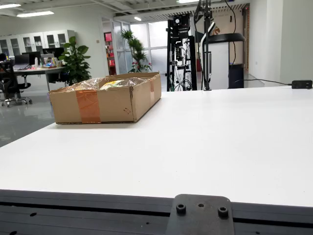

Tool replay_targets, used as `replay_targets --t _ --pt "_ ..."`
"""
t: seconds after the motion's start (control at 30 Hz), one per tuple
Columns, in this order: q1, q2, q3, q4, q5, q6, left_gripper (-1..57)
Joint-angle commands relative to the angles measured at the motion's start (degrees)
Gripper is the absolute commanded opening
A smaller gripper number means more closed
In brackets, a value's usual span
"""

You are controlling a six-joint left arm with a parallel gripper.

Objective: Grasp a snack and put it in the bin.

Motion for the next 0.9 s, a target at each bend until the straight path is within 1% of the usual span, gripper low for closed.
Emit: replay_targets --t 0.03,0.2,0.6,0.77,0.9 --pt "1.2 -2.2 2.4 -0.3 0.0 -5.2 0.0" --pt "2.1 -3.7 4.3 -0.4 0.1 -8.9 -0.1" --pt "1.7 -4.5 5.3 -0.3 -0.3 -10.9 -0.1" --pt "1.6 -4.5 5.3 -0.3 -0.4 -14.1 -0.1" --pt "1.5 -4.5 5.3 -0.3 -2.0 -15.0 0.2"
